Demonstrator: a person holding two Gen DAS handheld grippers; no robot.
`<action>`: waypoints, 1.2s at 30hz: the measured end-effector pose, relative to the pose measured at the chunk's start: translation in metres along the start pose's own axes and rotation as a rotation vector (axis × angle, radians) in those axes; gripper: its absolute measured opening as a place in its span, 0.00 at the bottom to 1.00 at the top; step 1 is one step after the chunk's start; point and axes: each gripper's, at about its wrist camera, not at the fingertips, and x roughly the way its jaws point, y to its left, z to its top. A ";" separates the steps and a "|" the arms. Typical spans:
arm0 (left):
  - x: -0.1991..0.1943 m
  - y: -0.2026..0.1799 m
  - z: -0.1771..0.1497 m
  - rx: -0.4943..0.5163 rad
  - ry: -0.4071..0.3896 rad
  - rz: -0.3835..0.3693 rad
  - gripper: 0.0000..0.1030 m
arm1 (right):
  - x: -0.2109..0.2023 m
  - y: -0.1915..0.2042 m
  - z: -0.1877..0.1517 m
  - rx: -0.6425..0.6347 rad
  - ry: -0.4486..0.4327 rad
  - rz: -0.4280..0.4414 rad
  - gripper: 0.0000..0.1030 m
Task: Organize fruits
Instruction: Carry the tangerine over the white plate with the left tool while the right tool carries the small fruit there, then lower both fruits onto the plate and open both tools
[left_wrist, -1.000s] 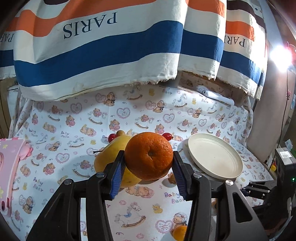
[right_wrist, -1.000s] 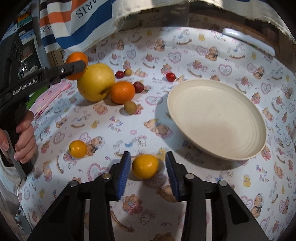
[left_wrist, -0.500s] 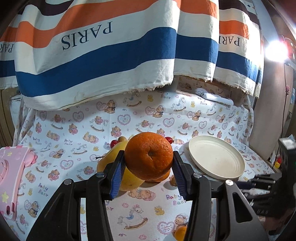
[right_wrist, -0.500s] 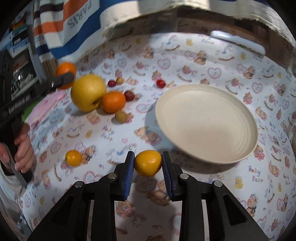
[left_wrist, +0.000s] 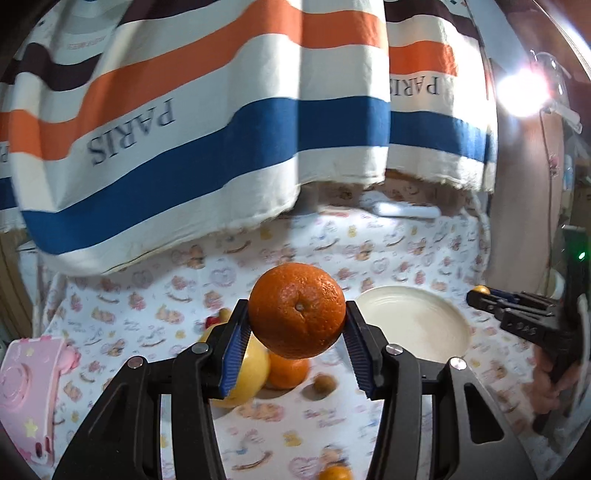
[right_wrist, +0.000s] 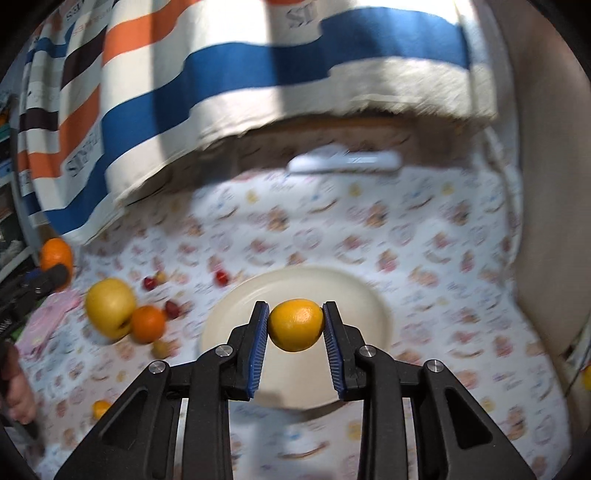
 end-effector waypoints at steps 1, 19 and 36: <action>0.001 -0.004 0.005 0.003 0.002 -0.016 0.47 | -0.001 -0.004 0.001 0.006 -0.005 -0.011 0.30; 0.107 -0.112 -0.005 0.239 0.299 -0.092 0.47 | 0.037 -0.052 -0.004 0.101 0.134 -0.055 0.30; 0.150 -0.124 -0.034 0.235 0.482 -0.093 0.47 | 0.061 -0.055 -0.017 0.122 0.321 -0.043 0.30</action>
